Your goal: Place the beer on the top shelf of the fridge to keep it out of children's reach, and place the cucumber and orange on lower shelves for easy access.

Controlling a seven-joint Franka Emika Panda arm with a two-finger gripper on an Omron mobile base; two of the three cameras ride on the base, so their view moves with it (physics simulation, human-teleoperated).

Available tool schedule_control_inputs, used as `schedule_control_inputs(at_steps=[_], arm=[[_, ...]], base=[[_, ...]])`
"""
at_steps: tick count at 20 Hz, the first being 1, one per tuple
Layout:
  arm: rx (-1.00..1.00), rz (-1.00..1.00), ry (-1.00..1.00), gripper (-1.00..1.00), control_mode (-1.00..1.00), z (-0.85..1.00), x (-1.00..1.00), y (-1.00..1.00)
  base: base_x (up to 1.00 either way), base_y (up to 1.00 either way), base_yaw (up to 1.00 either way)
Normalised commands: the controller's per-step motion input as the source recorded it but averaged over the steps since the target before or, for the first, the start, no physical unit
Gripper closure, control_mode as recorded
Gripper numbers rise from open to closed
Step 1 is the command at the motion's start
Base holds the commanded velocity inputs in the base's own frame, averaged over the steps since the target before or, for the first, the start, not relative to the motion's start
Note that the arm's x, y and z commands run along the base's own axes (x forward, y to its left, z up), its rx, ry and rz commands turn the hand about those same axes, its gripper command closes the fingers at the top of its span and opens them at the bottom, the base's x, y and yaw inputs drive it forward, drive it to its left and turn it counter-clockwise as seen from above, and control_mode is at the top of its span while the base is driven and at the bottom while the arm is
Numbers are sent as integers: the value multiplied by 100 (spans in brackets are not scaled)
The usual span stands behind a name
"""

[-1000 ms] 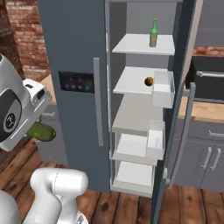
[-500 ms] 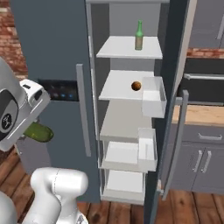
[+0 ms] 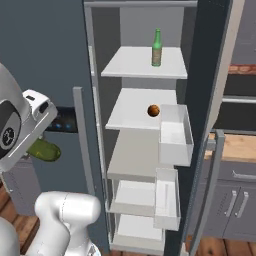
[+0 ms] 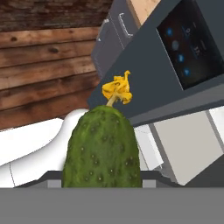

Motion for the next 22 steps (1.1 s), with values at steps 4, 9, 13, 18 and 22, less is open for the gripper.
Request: schedule_control_inputs(at_steps=[4,9,13,18,22], arm=[[0,0,0,100,100,0,0,0],[0,0,0,100,100,0,0,0],[0,0,0,100,100,0,0,0],[0,0,0,100,100,0,0,0],[0,0,0,100,100,0,0,0]], base=[[27,-39,0],[16,-39,0],[21,-32,0],[23,-28,0],[24,-26,0]])
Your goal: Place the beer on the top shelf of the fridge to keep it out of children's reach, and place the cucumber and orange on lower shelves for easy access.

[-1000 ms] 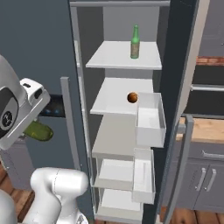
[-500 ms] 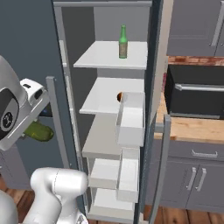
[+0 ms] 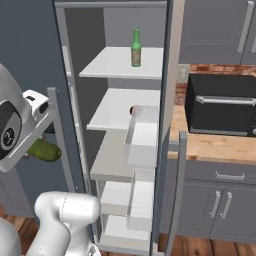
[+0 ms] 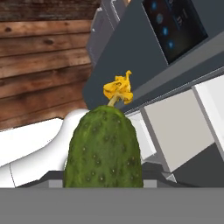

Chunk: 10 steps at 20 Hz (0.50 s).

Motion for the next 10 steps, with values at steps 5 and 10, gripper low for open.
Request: schedule_control_inputs(at_steps=[5,10], arm=[[0,0,0,100,100,0,0,0],[0,0,0,100,100,0,0,0]], base=[[27,-24,0],[29,-19,0]])
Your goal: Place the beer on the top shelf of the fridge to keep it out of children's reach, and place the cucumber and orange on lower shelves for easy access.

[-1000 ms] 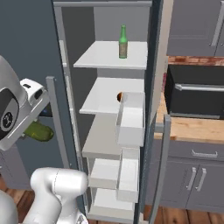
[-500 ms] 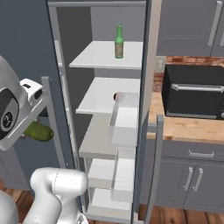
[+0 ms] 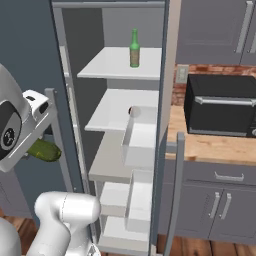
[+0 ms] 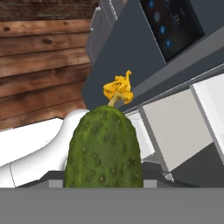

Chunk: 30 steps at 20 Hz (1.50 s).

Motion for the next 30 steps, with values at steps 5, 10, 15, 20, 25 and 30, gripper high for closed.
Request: schedule_control_inputs(at_steps=[5,10,15,20,25,30], arm=[[0,0,0,100,100,0,0,0],[0,0,0,100,100,0,0,0],[0,0,0,100,100,0,0,0],[0,0,0,100,100,0,0,0],[0,0,0,100,100,0,0,0],[0,0,0,100,-100,0,22,-17]], base=[[30,-20,0],[36,-15,0],[44,-12,0],[34,-17,0],[22,-27,0],[5,-5,0]])
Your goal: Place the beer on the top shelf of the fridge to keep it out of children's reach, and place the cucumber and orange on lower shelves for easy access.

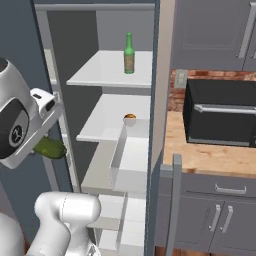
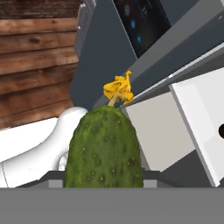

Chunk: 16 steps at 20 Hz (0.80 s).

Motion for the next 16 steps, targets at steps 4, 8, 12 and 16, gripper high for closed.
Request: schedule_control_inputs(at_steps=[4,8,12,16], arm=[[0,0,-3,100,-100,-2,35,-11],[0,0,-2,100,-100,-9,39,-6],[-2,0,-12,100,-100,-28,30,0],[-2,0,-18,100,-100,-39,30,0]], base=[[0,0,0],[0,0,0],[0,0,0],[0,0,0]])
